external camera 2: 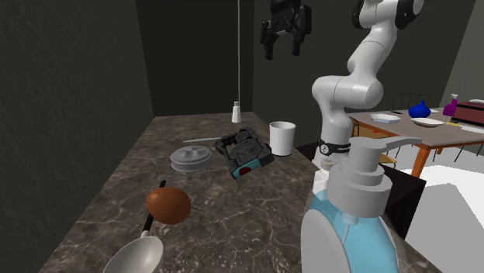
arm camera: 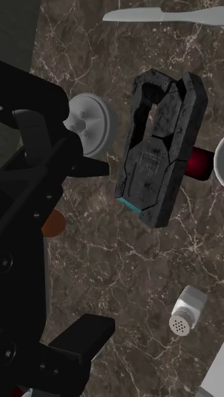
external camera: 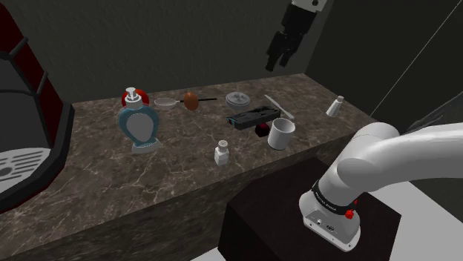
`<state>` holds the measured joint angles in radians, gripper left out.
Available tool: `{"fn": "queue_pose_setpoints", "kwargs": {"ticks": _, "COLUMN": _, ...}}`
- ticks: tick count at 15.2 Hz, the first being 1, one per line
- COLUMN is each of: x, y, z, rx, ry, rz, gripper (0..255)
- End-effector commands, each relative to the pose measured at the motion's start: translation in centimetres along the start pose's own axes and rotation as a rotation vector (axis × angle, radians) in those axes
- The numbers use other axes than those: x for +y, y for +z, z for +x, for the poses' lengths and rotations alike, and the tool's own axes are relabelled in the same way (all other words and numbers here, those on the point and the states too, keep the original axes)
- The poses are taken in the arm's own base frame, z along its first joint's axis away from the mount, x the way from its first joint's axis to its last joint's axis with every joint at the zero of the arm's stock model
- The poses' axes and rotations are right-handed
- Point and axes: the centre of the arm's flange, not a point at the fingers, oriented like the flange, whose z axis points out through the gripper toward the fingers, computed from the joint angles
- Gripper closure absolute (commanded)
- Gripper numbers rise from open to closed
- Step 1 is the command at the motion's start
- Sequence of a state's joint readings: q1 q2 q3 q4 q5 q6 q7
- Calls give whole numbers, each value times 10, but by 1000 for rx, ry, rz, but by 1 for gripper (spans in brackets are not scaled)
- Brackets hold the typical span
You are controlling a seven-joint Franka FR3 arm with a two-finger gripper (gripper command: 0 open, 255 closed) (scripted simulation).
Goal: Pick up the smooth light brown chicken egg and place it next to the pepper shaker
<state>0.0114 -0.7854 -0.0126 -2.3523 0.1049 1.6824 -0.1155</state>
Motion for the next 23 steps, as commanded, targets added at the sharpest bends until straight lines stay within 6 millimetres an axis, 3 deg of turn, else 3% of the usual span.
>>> {"fn": "queue_pose_setpoints", "kwargs": {"ticks": 1, "x": 0, "y": 0, "z": 0, "rx": 0, "ry": 0, "rz": 0, "gripper": 0}}
{"fn": "queue_pose_setpoints", "kwargs": {"ticks": 23, "x": -44, "y": 194, "z": 210, "rx": 33, "ry": 83, "rz": -107, "gripper": 0}}
